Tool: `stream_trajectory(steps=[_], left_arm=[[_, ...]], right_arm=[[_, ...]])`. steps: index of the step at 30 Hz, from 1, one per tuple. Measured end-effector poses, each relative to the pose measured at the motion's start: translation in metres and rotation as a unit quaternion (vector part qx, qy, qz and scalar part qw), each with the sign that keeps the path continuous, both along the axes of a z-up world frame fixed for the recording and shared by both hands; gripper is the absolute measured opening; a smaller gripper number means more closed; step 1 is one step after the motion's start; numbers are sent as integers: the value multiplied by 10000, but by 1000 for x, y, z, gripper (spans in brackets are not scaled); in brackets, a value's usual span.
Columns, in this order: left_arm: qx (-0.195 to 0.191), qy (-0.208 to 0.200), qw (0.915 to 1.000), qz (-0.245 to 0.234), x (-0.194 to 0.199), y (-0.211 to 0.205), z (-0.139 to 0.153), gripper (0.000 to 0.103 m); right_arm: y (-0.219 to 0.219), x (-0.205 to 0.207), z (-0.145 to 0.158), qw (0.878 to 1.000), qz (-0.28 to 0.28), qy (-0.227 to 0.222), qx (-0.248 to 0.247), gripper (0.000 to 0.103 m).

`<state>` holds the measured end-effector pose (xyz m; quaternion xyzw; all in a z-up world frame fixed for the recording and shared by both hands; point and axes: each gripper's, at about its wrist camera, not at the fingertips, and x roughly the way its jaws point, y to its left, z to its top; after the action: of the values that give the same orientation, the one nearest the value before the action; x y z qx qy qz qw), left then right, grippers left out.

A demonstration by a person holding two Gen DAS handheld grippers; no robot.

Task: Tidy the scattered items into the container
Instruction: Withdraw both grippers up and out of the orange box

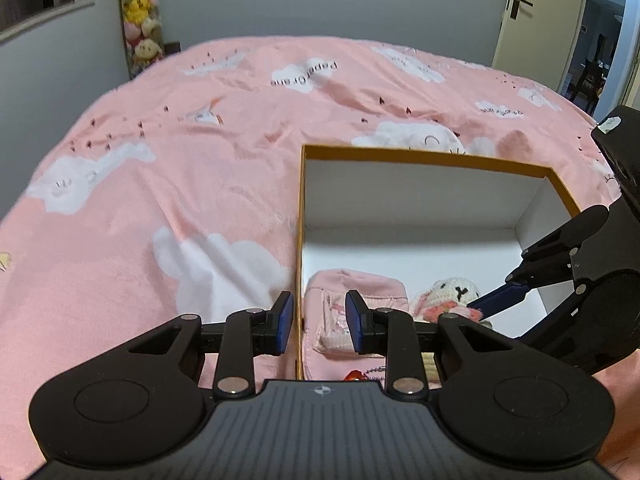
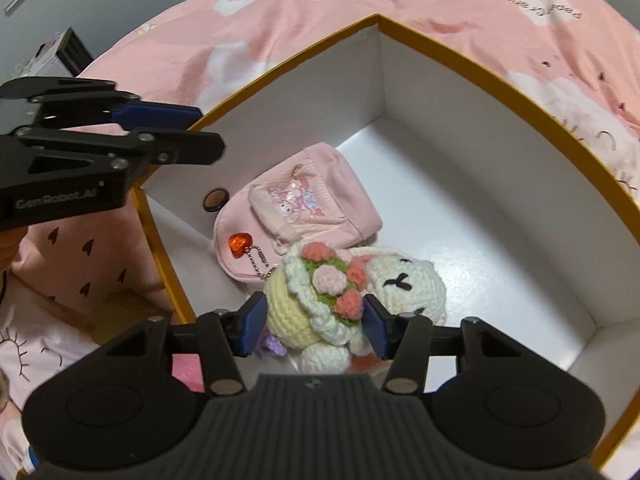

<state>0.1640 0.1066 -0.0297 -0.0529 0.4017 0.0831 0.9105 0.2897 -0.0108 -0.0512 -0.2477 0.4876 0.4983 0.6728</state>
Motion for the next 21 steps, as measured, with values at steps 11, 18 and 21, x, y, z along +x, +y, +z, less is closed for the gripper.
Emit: stream_trajectory(steps=[11,18,21], left_arm=[[33,-151,9999,-44,-22,-11,17,34],[123,-282,9991,-286,-46,-32,23,40],[162,-329,9985,-413,-58,-42,24,52]], right_arm=[[-5,-20,14,9969,-441,-648,-72,75],[-30,-47,34,9859,-1058,-1225,421,76],[-47,-60,40,9774,-1407,-1415,692,76]])
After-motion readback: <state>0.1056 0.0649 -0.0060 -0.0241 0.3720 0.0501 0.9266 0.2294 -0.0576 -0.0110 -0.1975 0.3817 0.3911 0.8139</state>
